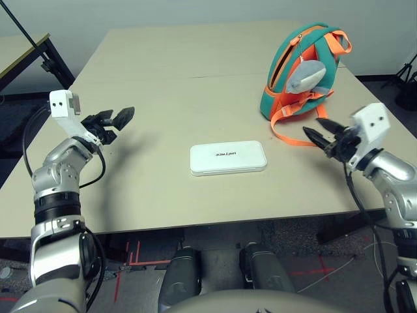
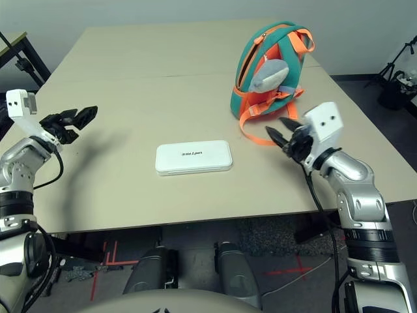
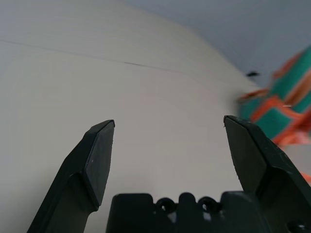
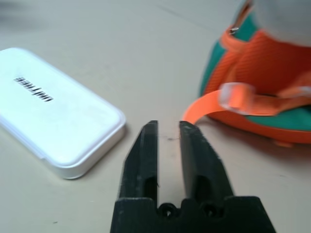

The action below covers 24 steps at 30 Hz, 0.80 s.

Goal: Put the pencil case into the backpack and zip it.

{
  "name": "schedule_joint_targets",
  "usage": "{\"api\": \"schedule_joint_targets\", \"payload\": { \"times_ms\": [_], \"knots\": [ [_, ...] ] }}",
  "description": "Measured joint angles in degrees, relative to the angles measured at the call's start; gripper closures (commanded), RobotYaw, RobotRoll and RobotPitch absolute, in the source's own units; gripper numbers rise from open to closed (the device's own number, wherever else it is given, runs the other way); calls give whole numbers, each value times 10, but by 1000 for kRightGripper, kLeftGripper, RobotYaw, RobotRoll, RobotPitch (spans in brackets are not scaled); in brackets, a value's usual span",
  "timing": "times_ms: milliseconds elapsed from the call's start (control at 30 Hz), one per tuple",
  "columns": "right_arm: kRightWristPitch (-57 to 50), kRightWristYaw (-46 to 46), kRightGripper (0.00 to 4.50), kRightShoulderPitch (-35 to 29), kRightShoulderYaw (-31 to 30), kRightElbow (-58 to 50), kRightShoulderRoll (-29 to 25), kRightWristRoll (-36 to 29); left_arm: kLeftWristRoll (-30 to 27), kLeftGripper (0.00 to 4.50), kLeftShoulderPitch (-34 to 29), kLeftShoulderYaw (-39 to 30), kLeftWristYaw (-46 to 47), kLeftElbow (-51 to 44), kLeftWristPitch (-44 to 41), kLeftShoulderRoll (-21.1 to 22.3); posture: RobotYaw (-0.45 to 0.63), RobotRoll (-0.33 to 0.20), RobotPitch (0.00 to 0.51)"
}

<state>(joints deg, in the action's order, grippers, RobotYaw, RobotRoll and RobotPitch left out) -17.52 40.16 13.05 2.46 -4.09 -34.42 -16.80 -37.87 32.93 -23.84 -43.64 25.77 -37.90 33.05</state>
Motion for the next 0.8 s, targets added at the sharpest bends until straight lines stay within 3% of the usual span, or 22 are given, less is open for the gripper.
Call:
{"api": "schedule_joint_targets", "payload": {
  "times_ms": [133,467,800],
  "knots": [
    [0,11,4482,22,-26,6,2,20,-42,0,4,9,-63,-6,-83,7,-172,0,61],
    [36,49,4482,68,-68,78,1,72,-70,0,45,49,-134,56,-269,28,-162,0,66],
    [74,73,4482,90,-84,120,-5,107,-20,0,102,145,-212,179,-304,35,-181,0,59]
  ]
}}
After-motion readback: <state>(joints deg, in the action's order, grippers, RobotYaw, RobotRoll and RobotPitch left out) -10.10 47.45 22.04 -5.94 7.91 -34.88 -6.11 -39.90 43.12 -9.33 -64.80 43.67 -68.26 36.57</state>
